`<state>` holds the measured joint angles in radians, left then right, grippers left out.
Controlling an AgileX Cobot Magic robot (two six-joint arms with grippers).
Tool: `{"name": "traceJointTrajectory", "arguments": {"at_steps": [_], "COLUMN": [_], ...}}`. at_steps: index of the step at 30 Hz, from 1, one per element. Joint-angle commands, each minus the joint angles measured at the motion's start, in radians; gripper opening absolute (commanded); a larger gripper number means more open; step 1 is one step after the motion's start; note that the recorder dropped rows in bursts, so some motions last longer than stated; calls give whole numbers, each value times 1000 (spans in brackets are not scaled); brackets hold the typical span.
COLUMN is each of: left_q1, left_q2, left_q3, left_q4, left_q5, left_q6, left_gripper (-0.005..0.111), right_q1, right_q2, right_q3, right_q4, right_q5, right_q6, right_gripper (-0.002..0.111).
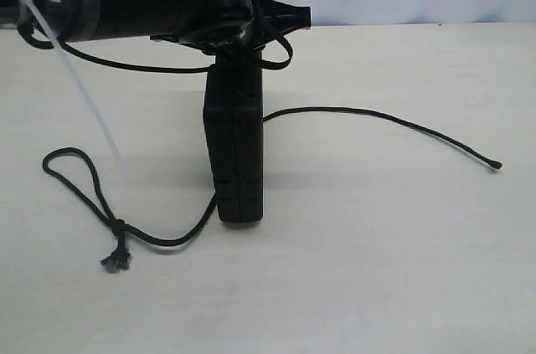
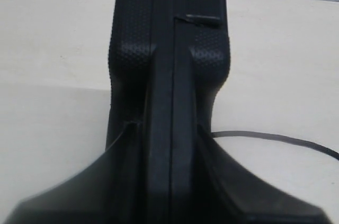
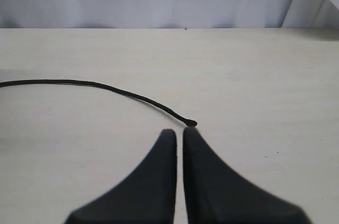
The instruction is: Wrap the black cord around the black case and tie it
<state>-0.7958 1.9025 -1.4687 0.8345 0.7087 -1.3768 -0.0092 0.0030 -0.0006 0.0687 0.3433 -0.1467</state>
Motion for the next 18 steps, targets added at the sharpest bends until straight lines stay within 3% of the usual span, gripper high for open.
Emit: {"name": "traceJointTrajectory", "arguments": {"at_steps": [1,18], "left_q1": [-7,-7], "left_q2": [4,4], "left_q3": [-13,-13], "left_q4": [36,32], "left_q5": [-34,-58], "left_q6": [-22,-30], "left_gripper": [0,0], "right_q1": [-2,-2], "right_q2": [-3,-3], "right_q3": [1,1], "right_q4": [1,1], "right_q5": [-5,-5], "right_q6": [0,0], "right_gripper": [4,4]}}
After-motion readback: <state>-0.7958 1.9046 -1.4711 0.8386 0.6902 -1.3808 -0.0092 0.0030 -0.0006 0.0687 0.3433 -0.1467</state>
